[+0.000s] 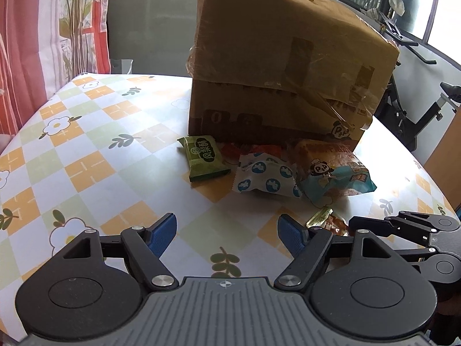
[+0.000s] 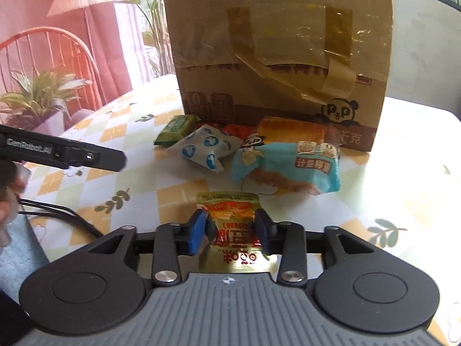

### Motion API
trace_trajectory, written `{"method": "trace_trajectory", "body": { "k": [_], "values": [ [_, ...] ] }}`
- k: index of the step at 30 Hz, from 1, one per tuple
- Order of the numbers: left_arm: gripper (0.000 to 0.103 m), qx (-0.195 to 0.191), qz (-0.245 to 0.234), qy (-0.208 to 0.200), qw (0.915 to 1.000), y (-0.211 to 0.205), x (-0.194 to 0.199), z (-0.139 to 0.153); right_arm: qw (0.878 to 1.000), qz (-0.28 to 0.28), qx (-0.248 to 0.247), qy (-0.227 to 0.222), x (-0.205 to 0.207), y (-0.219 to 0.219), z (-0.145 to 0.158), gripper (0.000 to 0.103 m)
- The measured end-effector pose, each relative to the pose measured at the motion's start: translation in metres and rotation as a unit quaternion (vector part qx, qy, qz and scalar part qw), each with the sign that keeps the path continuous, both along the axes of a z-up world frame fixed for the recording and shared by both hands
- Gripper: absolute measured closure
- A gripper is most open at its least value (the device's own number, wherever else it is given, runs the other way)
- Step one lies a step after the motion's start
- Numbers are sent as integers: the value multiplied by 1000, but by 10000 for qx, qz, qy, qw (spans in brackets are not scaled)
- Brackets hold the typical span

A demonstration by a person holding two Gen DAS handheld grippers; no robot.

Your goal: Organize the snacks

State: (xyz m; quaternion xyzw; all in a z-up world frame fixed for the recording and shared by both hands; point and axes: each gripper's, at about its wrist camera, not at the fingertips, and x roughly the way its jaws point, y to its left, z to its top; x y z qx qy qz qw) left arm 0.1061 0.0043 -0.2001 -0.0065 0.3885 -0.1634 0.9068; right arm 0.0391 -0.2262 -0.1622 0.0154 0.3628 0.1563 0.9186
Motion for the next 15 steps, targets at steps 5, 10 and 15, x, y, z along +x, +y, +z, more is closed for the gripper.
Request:
{"method": "trace_trajectory", "body": {
  "k": [5, 10, 15],
  "values": [
    [27, -71, 83, 130, 9999, 2, -2, -5, 9999, 42, -124, 48, -2, 1, -1, 56],
    [27, -177, 159, 262, 9994, 4, -4, -12, 9986, 235, -482, 29, -6, 9, -3, 43],
    [27, -176, 166, 234, 9994, 3, -5, -12, 9982, 191, -575, 15, -4, 10, -6, 43]
  ]
}}
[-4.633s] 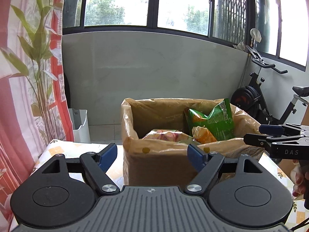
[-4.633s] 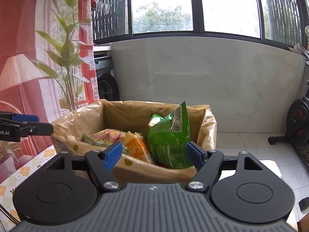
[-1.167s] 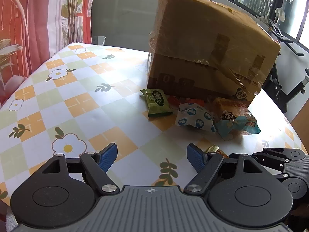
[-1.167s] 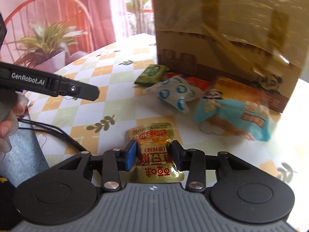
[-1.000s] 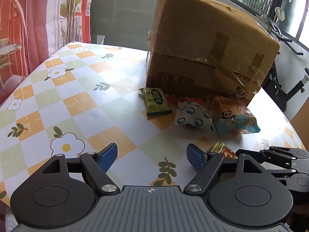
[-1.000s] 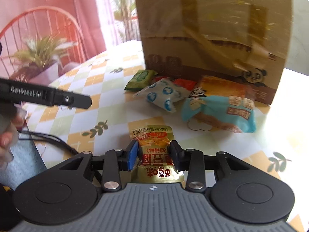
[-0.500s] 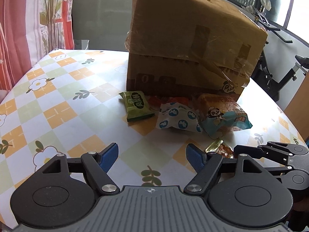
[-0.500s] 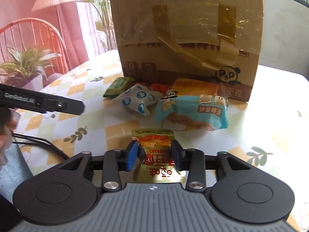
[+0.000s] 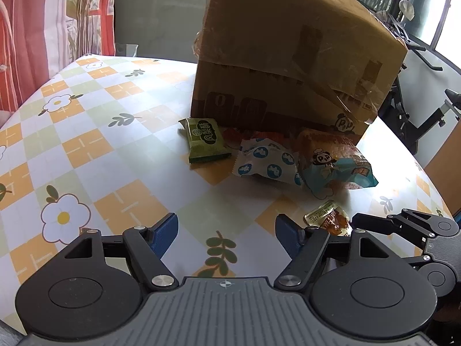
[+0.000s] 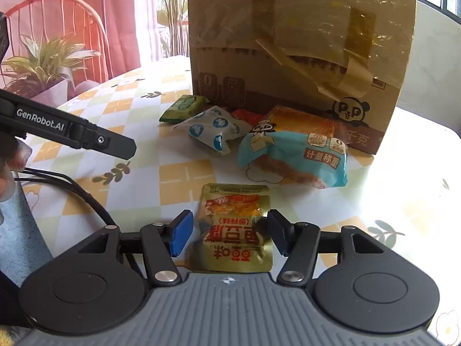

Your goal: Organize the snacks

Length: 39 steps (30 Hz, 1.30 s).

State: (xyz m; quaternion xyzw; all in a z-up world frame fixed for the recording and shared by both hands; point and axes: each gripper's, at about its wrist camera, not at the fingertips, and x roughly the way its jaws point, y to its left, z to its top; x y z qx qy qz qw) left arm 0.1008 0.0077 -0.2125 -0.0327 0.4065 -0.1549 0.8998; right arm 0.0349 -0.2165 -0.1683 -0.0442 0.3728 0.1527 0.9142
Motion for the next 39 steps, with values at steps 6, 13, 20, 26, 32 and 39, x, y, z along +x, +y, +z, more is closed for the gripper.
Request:
{"method": "trace_trajectory", "body": {
  "k": [6, 13, 20, 26, 32, 39],
  "values": [
    [27, -24, 54, 62, 10000, 1, 1, -3, 9999, -110, -6, -59, 1, -6, 0, 53],
    [27, -27, -38, 27, 10000, -2, 5, -2, 9995, -186, 207, -112, -1, -11, 4, 64],
    [26, 90, -401, -286, 9987, -32, 33, 7, 9996, -148, 168, -194, 1, -10, 8, 68],
    [26, 269, -662, -371, 9968, -66, 66, -2, 9995, -152, 243, -110, 4, -14, 11, 68],
    [27, 245, -633, -289, 9973, -71, 83, -14, 9998, -67, 178, -62, 10, -10, 9, 66],
    [74, 314, -798, -417, 9954, -64, 71, -6, 9997, -77, 201, 79, 16, -11, 8, 61]
  ]
}}
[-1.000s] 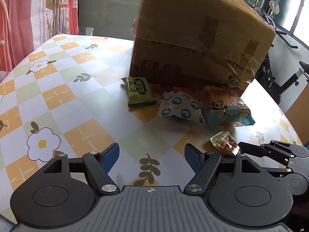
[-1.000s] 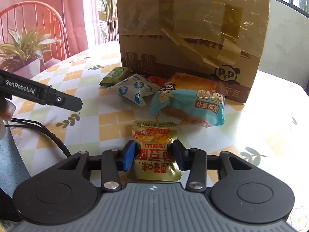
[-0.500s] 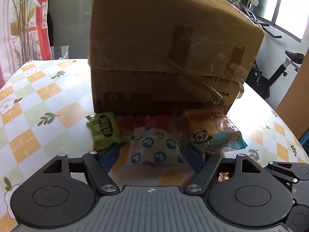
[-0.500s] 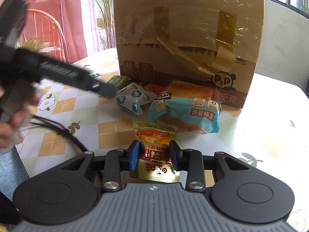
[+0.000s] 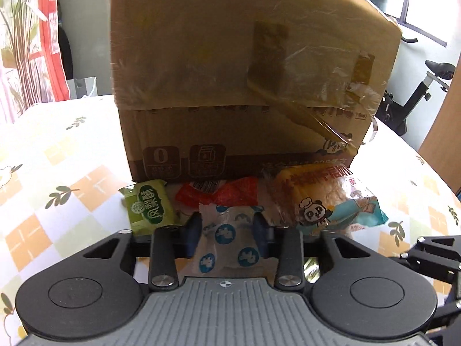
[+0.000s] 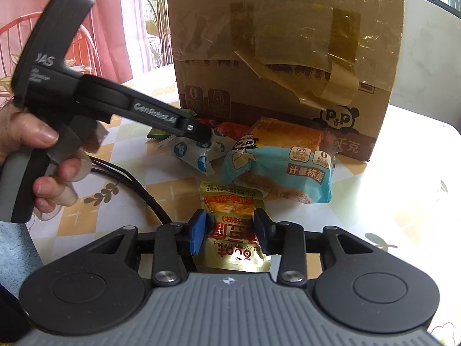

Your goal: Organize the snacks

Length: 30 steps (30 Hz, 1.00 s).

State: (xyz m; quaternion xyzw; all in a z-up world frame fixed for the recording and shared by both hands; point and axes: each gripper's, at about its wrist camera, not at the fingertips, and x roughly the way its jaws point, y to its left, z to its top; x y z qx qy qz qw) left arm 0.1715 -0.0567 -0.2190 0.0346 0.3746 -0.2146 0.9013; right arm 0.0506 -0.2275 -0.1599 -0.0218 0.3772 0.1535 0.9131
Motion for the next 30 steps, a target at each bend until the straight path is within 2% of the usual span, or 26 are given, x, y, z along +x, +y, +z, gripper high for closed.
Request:
{"method": "trace_trajectory", "body": {
  "k": [1, 4, 10, 14, 17, 19, 23, 30],
  "values": [
    [79, -91, -17, 73, 9999, 4, -1, 0, 10000, -6, 12, 37, 1, 0, -1, 59],
    [79, -38, 13, 104, 9999, 11, -8, -1, 9999, -67, -52, 87, 3, 1, -1, 53],
    [79, -164, 67, 260, 9995, 25, -15, -10, 9991, -354, -99, 201, 6, -5, -3, 49],
    [78, -156, 61, 280, 9995, 28, -19, -13, 9986, -450, 48, 271, 6, -10, -4, 47],
    [69, -203, 58, 273, 9994, 30, -22, -12, 9989, -380, -74, 268, 5, -8, -3, 49],
    [56, -242, 75, 243, 9994, 31, -24, -10, 9991, -328, -15, 271, 5, -8, -3, 49],
    [53, -232, 53, 229, 9995, 33, -27, -8, 9994, -217, -29, 262, 5, -3, -3, 51],
    [40, -206, -4, 227, 9995, 32, -31, -6, 9995, -212, 86, 194, 2, -5, -6, 51]
  ]
}}
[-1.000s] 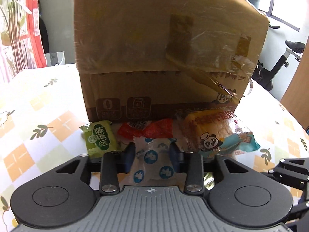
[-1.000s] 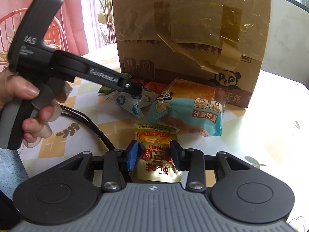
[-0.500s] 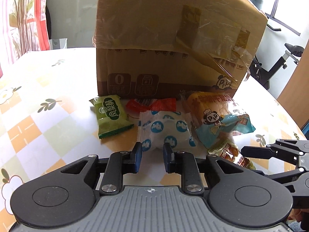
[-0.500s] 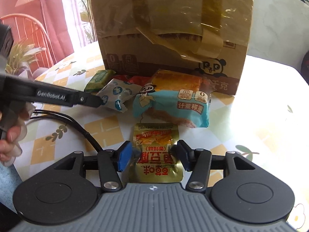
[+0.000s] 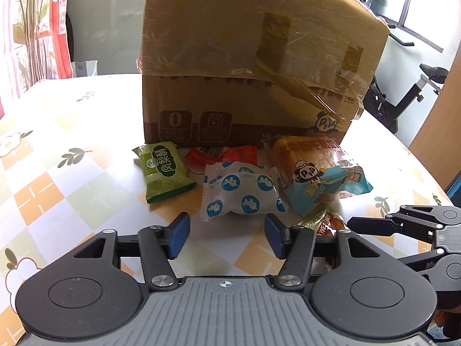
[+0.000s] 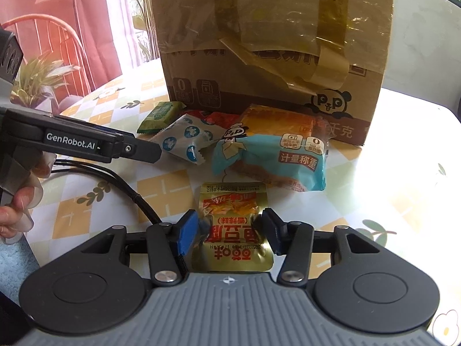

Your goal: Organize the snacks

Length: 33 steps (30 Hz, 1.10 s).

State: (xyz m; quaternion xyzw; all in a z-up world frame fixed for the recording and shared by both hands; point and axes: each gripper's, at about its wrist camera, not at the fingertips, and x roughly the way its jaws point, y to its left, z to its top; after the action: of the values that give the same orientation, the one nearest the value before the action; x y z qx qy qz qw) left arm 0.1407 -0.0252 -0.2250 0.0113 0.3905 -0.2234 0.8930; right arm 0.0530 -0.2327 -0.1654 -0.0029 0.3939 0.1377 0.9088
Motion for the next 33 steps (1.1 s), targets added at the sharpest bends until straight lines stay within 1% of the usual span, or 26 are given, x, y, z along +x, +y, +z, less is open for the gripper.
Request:
{"method": "trace_trajectory", "body": {
  "k": [5, 9, 12, 14, 16, 19, 21, 23, 24, 25, 26, 27, 30, 33],
  "values": [
    [34, -102, 29, 18, 9999, 0, 1, 0, 10000, 16, -1, -29, -1, 0, 0, 51],
    [34, -58, 4, 0, 10000, -5, 4, 0, 10000, 11, 24, -38, -2, -1, 0, 51],
    [33, -159, 66, -65, 9998, -9, 11, 3, 10000, 20, 5, -39, -1, -1, 0, 51],
    [31, -227, 106, -104, 9996, -15, 19, 5, 10000, 23, -8, -44, -1, 0, 0, 51],
    [26, -167, 146, -97, 9997, -21, 29, 3, 10000, 26, -16, -55, -2, 0, -1, 51],
    [26, -15, 140, -8, 9999, -29, 40, -6, 9999, 59, -58, -59, -1, 0, -1, 51],
    [26, -24, 54, 29, 10000, -30, 43, -11, 9999, 75, -83, -56, 0, 0, 0, 51],
    [27, 13, -30, 41, 10000, -31, 42, -14, 9999, 75, -104, -63, 1, 1, 0, 51],
    [35, 22, -69, 35, 10000, -31, 41, -14, 9999, 75, -120, -61, 1, 1, 0, 51],
    [38, 44, -103, 27, 9999, -31, 40, -13, 9999, 71, -127, -60, 0, 2, 0, 51],
    [43, 89, -138, -23, 9999, -30, 38, -12, 9999, 62, -121, -58, 0, 2, 0, 51],
    [51, 105, -201, -57, 9997, -30, 36, -11, 9999, 54, -114, -51, 0, 2, 0, 51],
    [52, 124, -241, -12, 9996, -24, 30, -9, 9999, 53, -145, -18, 1, 3, 1, 51],
    [52, 50, -185, 9, 9998, -14, 22, -10, 9997, 94, -224, 29, 4, 5, 2, 50]
  ]
}}
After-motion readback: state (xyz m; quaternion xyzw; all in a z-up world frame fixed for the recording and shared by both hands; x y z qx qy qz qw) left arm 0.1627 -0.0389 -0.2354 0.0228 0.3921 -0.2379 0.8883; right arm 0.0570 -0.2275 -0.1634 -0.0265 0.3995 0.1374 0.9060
